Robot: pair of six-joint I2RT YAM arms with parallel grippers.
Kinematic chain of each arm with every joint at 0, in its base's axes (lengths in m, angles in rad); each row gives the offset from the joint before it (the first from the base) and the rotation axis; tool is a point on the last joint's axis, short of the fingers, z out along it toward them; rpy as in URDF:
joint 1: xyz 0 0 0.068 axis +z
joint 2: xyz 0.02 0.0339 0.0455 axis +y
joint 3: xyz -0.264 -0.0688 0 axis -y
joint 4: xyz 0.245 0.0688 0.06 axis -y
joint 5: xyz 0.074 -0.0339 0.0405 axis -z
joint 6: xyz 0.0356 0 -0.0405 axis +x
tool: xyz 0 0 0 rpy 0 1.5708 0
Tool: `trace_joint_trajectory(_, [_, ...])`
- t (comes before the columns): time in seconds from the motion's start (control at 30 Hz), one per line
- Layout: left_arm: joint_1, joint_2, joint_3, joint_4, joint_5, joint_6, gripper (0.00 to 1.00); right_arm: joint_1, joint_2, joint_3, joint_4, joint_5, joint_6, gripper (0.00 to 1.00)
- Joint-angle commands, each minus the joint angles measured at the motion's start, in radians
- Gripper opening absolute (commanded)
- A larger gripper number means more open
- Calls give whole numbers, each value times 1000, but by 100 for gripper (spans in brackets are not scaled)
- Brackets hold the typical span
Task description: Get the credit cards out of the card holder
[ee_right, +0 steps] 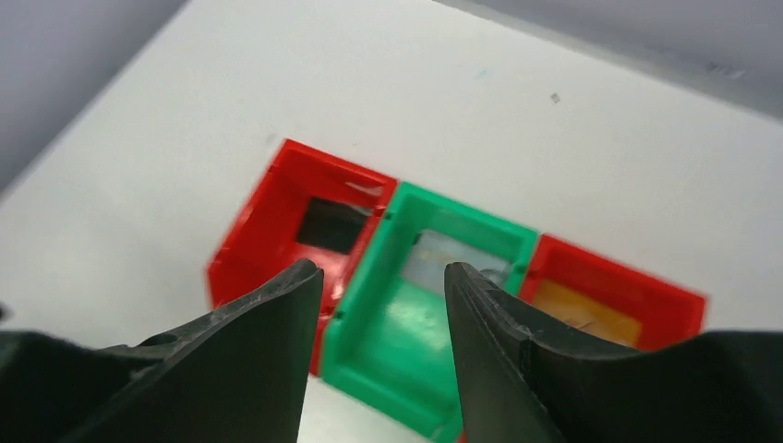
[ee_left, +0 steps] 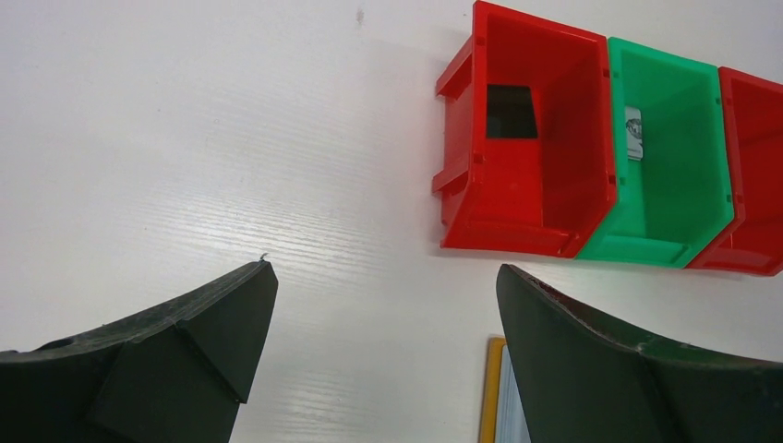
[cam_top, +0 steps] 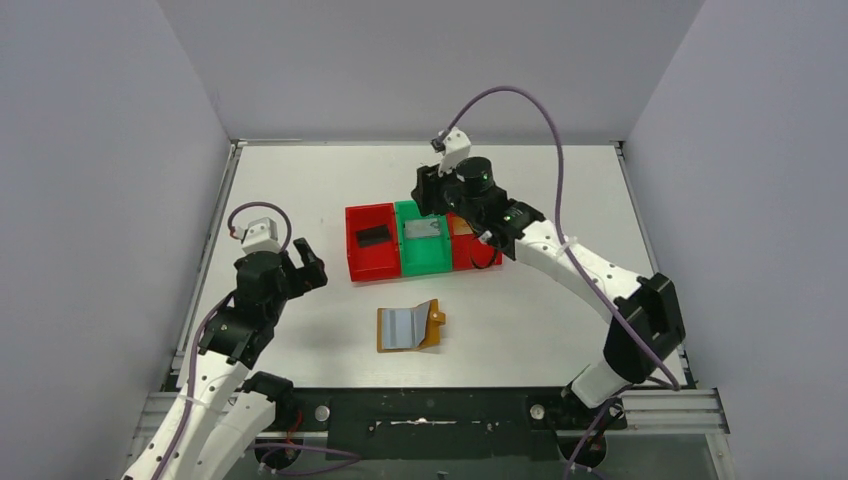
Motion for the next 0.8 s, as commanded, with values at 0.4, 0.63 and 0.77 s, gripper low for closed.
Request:
trace_joint_trajectory(0.4, [16, 23, 27, 29, -32, 9, 92, 484, 38, -187, -192, 410, 853, 54])
trace_joint_trajectory(0.63, [19, 16, 27, 23, -46, 4, 92, 521, 163, -99, -378, 468, 923, 54])
trace_joint_trajectory(0.77, [21, 17, 25, 27, -40, 5, 92, 521, 196, -94, -386, 443, 924, 55])
